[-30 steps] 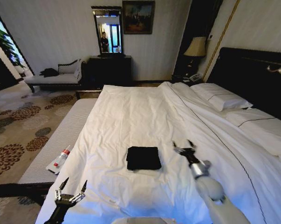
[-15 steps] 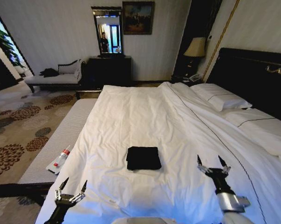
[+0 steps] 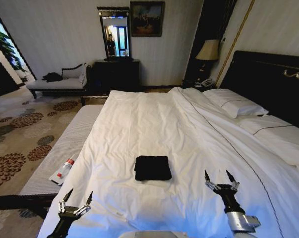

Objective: Fold the clothes on the bed.

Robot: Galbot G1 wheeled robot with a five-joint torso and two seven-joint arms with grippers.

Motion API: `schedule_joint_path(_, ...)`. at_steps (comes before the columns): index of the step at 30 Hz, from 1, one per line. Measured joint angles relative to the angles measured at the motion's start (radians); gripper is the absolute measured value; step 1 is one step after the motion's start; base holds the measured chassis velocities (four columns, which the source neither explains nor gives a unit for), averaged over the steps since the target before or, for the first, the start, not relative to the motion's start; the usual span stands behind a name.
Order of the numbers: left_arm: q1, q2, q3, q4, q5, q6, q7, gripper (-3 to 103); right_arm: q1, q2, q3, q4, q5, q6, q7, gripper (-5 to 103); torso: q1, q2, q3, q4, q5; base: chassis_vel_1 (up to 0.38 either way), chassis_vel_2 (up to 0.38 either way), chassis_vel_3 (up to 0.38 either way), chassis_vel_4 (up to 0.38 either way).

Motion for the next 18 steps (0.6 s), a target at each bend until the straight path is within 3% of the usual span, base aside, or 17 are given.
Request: schedule_joint_path(18, 0.000, 0.000, 0.000, 0.000, 0.000, 0.000, 0.000, 100, 0.003, -0.002, -0.002, -0.001, 0.003, -0.005, 0.003, 100, 0.000, 0.000, 0.000, 0.0000, 0.0000, 0.000, 0.000, 0.000, 0.000)
